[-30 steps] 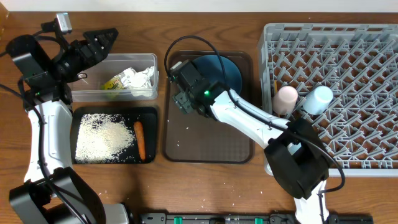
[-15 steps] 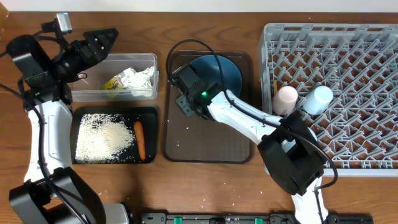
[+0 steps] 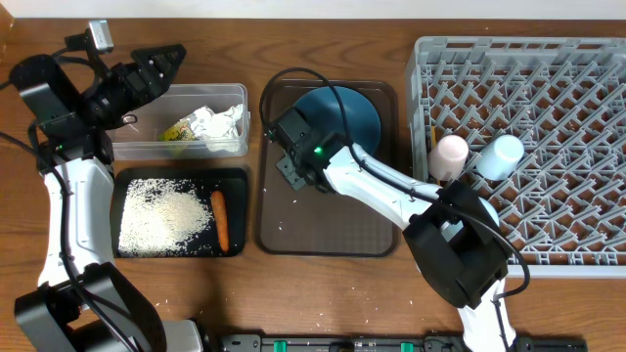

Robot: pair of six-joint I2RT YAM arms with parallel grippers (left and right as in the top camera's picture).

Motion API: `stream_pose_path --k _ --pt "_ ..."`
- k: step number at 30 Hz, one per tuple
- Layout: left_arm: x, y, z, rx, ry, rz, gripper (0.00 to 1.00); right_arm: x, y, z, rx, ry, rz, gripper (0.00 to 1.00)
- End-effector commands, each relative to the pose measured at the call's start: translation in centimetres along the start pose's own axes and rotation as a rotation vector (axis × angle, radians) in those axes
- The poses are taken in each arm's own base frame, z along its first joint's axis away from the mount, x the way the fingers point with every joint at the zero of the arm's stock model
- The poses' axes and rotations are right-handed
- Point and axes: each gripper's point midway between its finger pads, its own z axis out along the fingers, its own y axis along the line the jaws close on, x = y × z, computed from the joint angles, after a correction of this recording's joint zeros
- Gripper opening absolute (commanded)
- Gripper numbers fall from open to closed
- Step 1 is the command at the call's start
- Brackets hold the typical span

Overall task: Sort waste into correct bins and load items into the dishwasher rack
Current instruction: 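Grasp the blue plate rim with the right gripper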

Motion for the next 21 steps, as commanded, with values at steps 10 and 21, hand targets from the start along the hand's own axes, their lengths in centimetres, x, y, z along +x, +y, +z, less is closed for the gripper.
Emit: stream_pose_path --k 10,21 --pt "-0.6 -1.1 -0.4 0.016 -0.008 0.028 0.98 0.9 -0.1 0.2 0.016 0.04 -0.001 0.16" --pt "-0.6 -1.1 -0.4 0.016 -0.008 0.028 0.98 1.5 -0.1 0.1 0.018 0.061 -0.004 0.02"
